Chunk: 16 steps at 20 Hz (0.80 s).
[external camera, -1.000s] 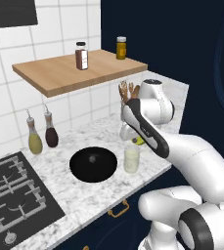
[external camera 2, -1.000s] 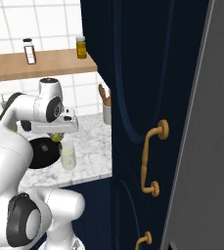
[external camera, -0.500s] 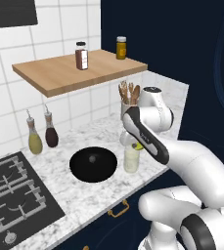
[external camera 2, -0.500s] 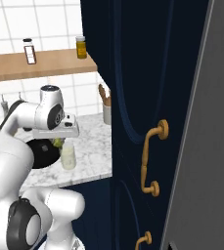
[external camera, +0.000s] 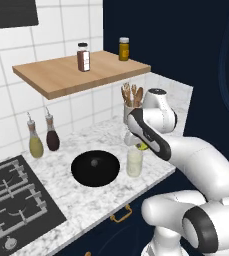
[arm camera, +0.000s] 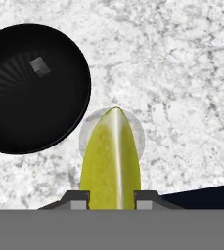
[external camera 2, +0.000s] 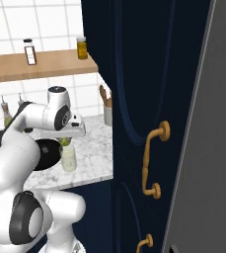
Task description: Grab a lemon wedge from the fridge and one ice cube from the ice bowl, and put them in the glass of lemonade.
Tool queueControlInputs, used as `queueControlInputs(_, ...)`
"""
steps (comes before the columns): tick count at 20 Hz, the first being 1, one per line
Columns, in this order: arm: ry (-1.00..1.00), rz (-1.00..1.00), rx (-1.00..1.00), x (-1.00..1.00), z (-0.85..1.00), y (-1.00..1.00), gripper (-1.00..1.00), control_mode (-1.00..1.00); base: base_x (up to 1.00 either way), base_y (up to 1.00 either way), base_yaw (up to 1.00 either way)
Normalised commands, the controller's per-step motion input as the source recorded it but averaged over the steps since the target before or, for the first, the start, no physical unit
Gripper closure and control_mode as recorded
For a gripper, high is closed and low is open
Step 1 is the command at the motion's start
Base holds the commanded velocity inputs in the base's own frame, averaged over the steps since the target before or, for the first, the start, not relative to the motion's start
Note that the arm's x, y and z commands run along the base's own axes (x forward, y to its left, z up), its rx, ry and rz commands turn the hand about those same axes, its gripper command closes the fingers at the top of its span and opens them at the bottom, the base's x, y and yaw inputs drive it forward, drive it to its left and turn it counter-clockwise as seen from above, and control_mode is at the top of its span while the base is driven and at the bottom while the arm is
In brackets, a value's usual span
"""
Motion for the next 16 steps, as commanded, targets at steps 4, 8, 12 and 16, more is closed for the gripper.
queueControlInputs(4, 0.0, 0.0, 0.02, 0.1, -0.13, -0.11, 1.0, -1.0, 0.0, 0.0, 0.0)
queueControlInputs(8, -0.05, 0.0, 0.01, 0.06, -0.36, 0.0, 1.0, -1.0, 0.0, 0.0, 0.0)
queueControlInputs(12, -0.07, 0.0, 0.0, 0.0, -0.19, 0.0, 1.0, -1.0, 0.0, 0.0, 0.0)
queueControlInputs(16, -0.12, 0.0, 0.0, 0.08, 0.0, 0.13, 1.0, -1.0, 0.0, 0.0, 0.0)
